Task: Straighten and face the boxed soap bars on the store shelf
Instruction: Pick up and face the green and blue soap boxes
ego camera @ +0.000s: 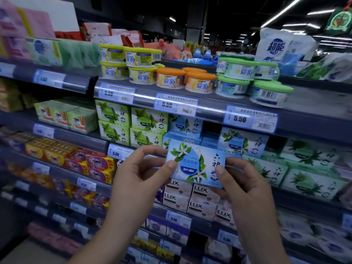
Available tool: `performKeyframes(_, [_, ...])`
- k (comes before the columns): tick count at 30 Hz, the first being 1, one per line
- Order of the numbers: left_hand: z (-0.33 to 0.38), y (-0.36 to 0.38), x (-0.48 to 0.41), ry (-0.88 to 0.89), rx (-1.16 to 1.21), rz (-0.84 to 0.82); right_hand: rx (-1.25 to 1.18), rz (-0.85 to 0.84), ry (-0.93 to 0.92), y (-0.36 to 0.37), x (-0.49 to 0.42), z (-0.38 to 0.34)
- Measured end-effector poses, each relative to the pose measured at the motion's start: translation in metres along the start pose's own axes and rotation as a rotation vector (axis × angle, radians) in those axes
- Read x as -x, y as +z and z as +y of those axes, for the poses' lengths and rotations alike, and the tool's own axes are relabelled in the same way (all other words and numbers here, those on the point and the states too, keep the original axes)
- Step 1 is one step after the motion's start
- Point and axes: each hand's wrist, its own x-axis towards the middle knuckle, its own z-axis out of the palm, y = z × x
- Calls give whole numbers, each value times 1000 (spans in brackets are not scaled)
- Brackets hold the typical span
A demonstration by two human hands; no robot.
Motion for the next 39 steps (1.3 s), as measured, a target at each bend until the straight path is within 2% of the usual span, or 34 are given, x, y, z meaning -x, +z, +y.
performKeyframes(6, [6,-12,11,104,-41,-73,-22,-110,-100,6,2,-7])
performKeyframes(13, [6,-35,-4,99,51,-133,-51,-195,-165,24,3,-11])
performKeyframes(18, [6,-59,-21,73,28,-117,16,-122,-139,45,2,-20])
performKeyframes(22, [17,-78,-31,110,32,-139,-19,-68,6,70,3,-17])
performKeyframes(27, [30,-93,-41,229,-3,-290,-137,-68,253,113,6,0])
performKeyframes(31, [29,-104,-50,241,16,-326,-132,-58,354,139,12,9])
performKeyframes(34, [26,-117,-57,242,20,-340,-153,5,332,149,14,10])
performKeyframes(37, [20,-129,-62,254,40,-355,-131,157,227,153,16,7])
performKeyframes(39, [13,-135,-67,150,115,-371,-59,262,97,155,20,3])
